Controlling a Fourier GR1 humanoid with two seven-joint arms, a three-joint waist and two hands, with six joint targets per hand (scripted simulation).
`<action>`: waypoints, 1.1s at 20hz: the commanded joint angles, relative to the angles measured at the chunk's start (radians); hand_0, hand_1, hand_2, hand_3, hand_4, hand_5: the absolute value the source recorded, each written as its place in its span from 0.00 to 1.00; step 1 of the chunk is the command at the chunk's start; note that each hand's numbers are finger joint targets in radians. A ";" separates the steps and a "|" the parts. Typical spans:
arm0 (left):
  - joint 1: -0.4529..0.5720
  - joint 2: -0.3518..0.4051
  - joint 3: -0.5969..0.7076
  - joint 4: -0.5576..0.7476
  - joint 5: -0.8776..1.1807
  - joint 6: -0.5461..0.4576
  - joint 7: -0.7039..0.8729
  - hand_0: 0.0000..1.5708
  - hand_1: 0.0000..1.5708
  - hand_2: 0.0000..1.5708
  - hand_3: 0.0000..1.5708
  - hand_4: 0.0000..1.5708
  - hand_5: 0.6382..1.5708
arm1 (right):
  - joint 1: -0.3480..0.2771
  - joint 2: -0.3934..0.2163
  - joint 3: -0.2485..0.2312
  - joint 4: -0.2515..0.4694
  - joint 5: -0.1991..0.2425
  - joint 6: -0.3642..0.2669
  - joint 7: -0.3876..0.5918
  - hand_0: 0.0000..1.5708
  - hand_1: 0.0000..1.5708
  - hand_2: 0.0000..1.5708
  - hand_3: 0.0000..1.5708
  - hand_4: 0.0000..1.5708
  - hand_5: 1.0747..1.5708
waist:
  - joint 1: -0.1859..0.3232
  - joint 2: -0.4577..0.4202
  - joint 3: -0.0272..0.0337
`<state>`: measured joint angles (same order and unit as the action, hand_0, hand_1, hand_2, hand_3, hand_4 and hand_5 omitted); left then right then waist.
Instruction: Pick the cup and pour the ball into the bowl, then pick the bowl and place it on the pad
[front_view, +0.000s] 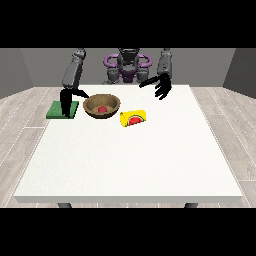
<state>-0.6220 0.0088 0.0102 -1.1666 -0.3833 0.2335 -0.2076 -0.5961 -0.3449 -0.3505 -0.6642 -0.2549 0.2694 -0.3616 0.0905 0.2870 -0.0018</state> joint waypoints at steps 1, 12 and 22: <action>-0.009 0.018 0.077 0.071 0.074 -0.013 -0.061 0.00 0.00 0.00 0.00 0.00 0.95 | 0.014 0.015 0.041 -0.015 0.020 0.020 0.008 0.00 0.00 0.00 0.00 0.01 0.94 | -0.071 -0.004 0.0015; 0.007 -0.008 -0.077 -0.062 0.087 0.003 0.016 0.00 0.00 0.00 0.00 0.00 0.98 | -0.048 0.053 0.007 0.156 0.006 -0.025 -0.089 0.00 0.00 0.00 0.00 0.16 0.96 | 0.028 0.023 0.0030; -0.005 -0.006 -0.071 -0.116 0.040 -0.073 0.059 0.00 0.00 0.00 0.00 0.00 0.99 | -0.004 0.078 -0.032 0.147 -0.038 -0.042 -0.088 0.00 0.00 0.00 0.00 0.15 0.92 | 0.107 0.029 0.0029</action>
<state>-0.6369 0.0139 -0.0325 -1.2615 -0.3262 0.1650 -0.1654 -0.5465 -0.3015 -0.3573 -0.5832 -0.2657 0.2800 -0.5009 0.1438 0.2905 -0.0349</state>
